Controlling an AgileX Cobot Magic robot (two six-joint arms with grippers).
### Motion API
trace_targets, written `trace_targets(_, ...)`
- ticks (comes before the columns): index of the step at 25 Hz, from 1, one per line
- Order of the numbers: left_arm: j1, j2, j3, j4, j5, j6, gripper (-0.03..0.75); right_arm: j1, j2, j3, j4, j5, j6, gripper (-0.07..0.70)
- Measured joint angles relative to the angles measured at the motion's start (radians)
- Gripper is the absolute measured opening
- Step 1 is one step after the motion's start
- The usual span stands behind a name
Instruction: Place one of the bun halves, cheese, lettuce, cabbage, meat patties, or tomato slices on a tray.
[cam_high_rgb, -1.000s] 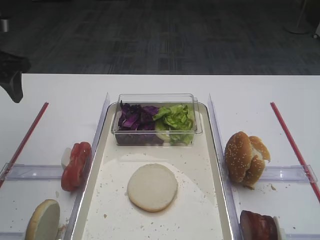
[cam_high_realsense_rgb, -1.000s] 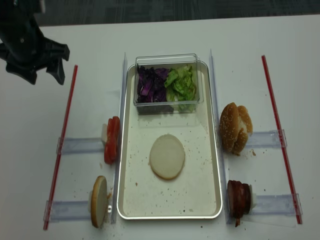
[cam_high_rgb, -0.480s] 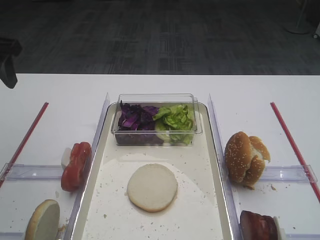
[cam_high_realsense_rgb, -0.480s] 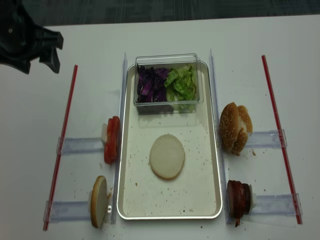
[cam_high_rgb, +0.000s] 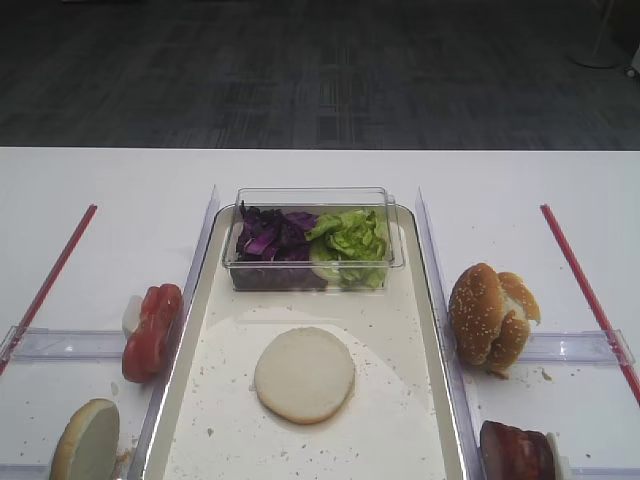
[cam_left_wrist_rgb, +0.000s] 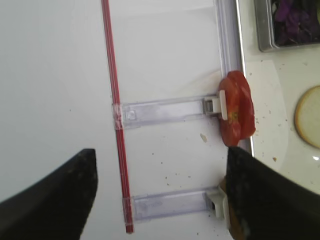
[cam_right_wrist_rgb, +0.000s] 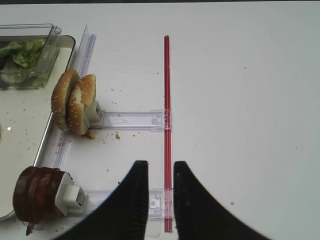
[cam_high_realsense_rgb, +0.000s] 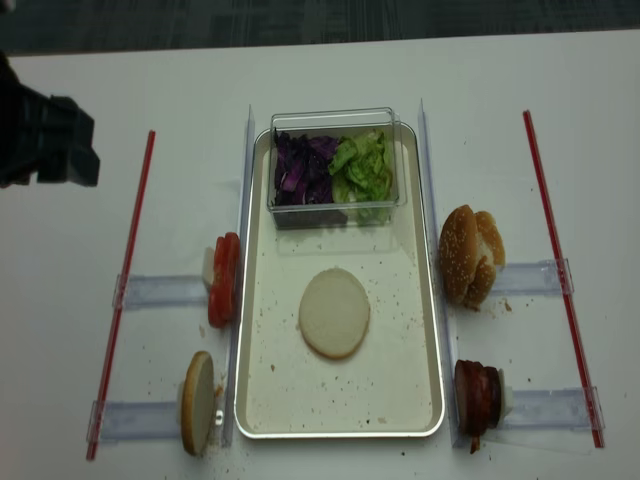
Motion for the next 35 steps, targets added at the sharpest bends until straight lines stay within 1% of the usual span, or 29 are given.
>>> trace_targets(5,0.000,-0.170,0.147,0.000,0.001,0.002,0.493,0.000,0.000,0.000,0.000,0.000,0.000,0.175)
trace_targets(7,0.000,-0.248,0.221,0.000,0.003,0.004,0.493,0.000,0.000,0.000,0.000,0.000,0.000,0.175)
trace_targets(11,0.000,-0.395,0.359,-0.002,-0.012,0.004,0.493,0.000,0.000,0.000,0.000,0.000,0.000,0.175)
trace_targets(16,0.000,-0.585,0.487,-0.018,-0.023,0.006,0.493,0.000,0.000,0.000,0.000,0.000,0.000,0.175)
trace_targets(21,0.000,-0.753,0.550,-0.031,-0.023,0.006,0.493,0.000,0.000,0.000,0.000,0.000,0.000,0.175)
trace_targets(24,0.000,-0.833,0.575,-0.031,-0.014,0.006,0.493,0.000,0.000,0.000,0.000,0.000,0.000,0.175)
trace_targets(27,0.000,-0.902,0.600,-0.031,0.008,0.006,0.493,0.000,0.000,0.000,0.000,0.000,0.000,0.175)
trace_targets(35,0.000,-1.038,0.676,-0.031,0.022,0.008,0.493,0.000,0.000,0.000,0.000,0.000,0.000,0.175)
